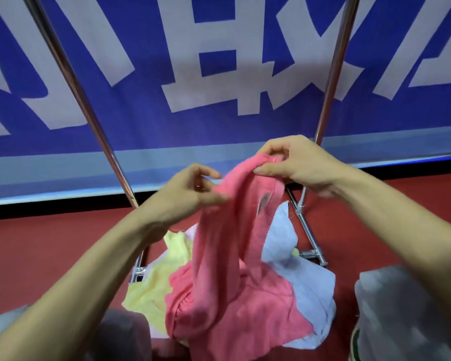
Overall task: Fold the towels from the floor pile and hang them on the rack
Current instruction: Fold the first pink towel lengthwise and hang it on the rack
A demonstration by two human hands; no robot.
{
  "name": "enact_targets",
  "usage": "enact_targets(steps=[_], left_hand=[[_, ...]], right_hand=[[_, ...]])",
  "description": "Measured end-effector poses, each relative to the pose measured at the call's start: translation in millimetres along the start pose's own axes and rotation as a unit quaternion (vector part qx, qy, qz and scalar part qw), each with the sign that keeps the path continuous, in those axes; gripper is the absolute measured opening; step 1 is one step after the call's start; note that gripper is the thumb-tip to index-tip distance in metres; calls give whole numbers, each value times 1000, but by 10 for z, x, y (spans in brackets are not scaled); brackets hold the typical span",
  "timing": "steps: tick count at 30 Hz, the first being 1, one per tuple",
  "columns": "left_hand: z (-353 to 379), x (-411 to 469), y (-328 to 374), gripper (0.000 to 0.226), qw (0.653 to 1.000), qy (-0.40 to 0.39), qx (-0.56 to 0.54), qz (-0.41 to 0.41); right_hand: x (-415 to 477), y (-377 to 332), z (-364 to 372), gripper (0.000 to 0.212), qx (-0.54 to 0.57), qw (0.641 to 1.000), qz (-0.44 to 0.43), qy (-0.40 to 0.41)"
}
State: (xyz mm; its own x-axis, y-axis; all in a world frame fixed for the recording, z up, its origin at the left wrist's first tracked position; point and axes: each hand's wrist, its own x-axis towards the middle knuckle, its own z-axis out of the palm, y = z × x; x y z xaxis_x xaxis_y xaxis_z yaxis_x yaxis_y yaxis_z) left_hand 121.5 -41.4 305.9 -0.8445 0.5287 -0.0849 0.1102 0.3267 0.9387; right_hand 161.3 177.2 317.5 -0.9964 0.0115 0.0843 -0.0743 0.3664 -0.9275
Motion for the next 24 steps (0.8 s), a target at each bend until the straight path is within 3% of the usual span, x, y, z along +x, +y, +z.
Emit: enact_targets(steps=[3,8,12,16,19,21,24], left_hand=[[226,-6,-12,47,998,-63,-11,6],[394,74,20,22,997,-35,-55,52],[421,109,55,22,993,-13,-98,62],[401,124,78,23,980,8,-196,34],[313,122,61,15,988,38,-144,36],[267,91,64,6,993,42,-107,35],[236,54,48,20,996,12,-76,36]], right_hand=[[7,-42,65,19,89,996,19,-23],[14,-43,19,21,109,993,19,-49],[-40,-4,-77,29,75,995,14,-57],[-66,18,-40,24,25,998,16,-49],[-65,3,23,12,5,999,13,-31],[-50,3,57,15,3,1000,11,-18],[-46,14,126,9,-7,999,9,-40]])
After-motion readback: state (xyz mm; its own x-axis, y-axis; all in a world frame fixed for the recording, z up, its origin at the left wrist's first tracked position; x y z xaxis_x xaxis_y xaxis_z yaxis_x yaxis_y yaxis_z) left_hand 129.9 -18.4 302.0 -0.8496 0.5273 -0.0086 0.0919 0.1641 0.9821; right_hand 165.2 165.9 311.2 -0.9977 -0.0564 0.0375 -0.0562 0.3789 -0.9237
